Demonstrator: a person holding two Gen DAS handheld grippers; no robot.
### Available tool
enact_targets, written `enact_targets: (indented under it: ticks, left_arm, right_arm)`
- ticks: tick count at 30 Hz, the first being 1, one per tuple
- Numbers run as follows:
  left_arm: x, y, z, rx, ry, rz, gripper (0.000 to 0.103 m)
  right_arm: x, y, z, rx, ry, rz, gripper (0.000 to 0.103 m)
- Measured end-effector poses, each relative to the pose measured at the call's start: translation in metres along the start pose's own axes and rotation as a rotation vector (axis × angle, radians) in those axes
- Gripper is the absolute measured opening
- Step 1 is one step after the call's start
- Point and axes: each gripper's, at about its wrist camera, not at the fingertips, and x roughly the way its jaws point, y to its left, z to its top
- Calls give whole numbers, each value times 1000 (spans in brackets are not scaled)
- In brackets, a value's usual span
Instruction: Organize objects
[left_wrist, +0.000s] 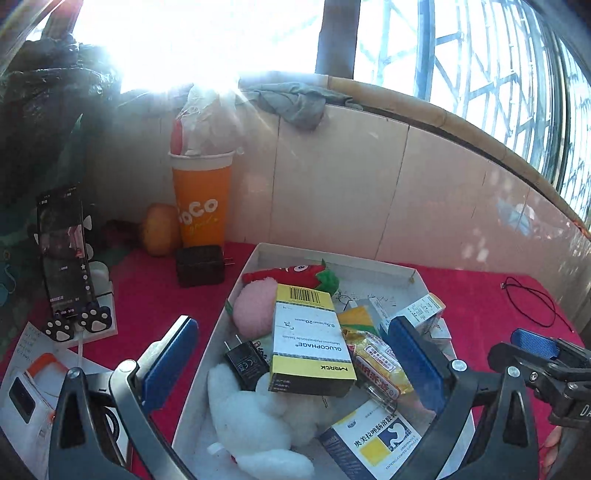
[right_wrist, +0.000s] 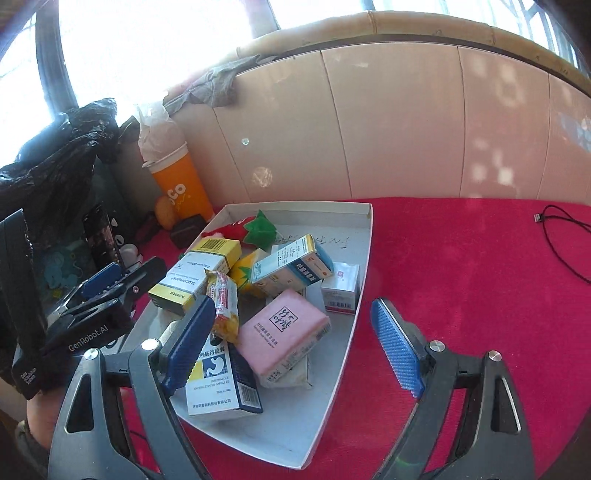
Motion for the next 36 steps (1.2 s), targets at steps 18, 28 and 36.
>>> enact_targets:
  ticks: [18, 28, 36]
  left_arm:
    - [-83, -54, -5, 79, -51, -6, 103]
    - [-147, -94, -17, 162, -107, 168, 103]
    - [-178, -117, -26, 196, -101, 148, 103]
  right_arm:
    - [-84, -20, -48, -74, -117, -113, 87]
    - [-152, -28, -60, -74, -298, -389, 87]
    - [-196, -38, -67, -28, -384, -437, 87]
